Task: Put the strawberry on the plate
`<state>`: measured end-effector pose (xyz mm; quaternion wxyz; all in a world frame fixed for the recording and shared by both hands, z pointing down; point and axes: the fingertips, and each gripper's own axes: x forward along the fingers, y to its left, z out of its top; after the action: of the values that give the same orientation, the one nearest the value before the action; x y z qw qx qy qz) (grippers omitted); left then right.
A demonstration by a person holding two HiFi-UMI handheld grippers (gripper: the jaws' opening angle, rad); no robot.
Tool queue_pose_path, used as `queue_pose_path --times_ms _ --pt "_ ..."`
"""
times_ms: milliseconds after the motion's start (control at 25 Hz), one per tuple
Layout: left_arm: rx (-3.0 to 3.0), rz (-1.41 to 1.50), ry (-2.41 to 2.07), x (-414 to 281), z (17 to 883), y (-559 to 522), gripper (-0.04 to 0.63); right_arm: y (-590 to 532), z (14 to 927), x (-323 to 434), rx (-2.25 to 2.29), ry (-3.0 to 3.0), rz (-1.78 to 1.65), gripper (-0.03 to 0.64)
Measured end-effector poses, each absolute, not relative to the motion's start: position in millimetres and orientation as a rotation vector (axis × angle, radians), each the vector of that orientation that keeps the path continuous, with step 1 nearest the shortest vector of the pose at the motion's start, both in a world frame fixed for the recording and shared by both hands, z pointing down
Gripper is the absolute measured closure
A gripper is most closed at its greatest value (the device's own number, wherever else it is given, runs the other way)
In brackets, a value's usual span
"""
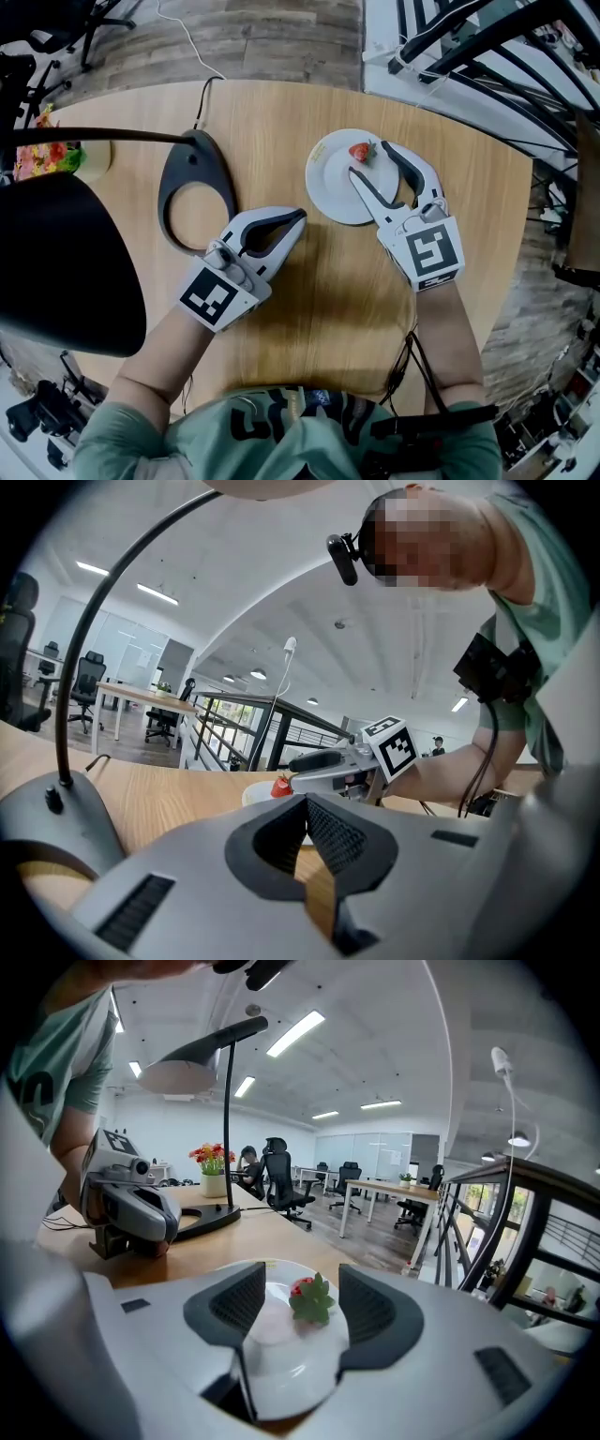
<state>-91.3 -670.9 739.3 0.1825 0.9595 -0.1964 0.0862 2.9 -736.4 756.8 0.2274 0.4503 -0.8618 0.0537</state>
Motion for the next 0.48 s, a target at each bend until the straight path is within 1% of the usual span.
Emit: queue_pose_path --times_ms 480 --pt "2.722 0.231 -0.556 -92 729 -668 0.591 -728 754 5 1.244 -2.353 0.159 0.388"
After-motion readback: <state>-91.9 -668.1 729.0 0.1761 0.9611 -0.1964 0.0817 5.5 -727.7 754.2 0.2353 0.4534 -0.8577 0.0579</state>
